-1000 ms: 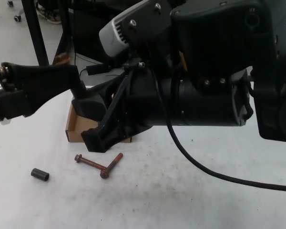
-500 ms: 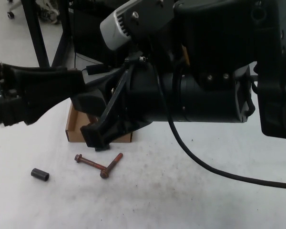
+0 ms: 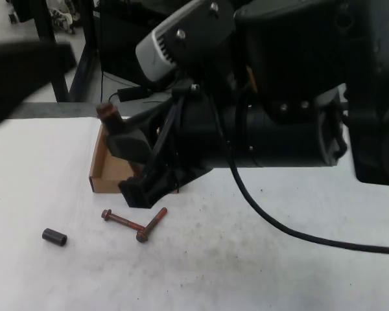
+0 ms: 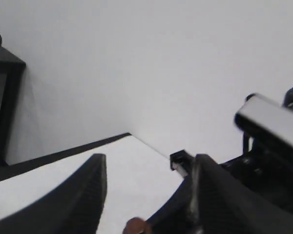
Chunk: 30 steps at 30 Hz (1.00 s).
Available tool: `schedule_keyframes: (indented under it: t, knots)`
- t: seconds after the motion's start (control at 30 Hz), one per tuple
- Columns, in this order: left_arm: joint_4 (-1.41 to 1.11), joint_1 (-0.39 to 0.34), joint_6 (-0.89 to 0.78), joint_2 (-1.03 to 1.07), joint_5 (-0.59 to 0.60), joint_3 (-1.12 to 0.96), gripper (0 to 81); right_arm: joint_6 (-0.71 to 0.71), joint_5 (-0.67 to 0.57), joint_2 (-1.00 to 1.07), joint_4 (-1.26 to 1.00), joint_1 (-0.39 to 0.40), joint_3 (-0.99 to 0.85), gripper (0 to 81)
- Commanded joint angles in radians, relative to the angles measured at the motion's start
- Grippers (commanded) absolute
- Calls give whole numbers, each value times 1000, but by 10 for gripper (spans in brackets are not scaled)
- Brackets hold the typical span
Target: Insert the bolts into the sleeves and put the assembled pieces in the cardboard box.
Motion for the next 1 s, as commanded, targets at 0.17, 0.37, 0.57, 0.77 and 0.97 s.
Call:
schedule_keyframes:
  t: [0.17,0.37,0.57,0.77,0.97]
  knots:
    - [195,65,0,-129,6,-12,444,50,-29,227,-29,-142,-112,0]
    - [522,115,88,-249,-118,-12,358,80,-45,476,106,-209,-355,0]
    - [838,122,169,-343,-290,-12,228,80,-51,756,401,-234,-719,0]
    - [942,122,187,-368,-290,-12,203,117,-51,1002,607,-240,-1035,0]
    - [941,119,187,-368,-252,-12,203,142,-51,1130,623,-240,-1225,0]
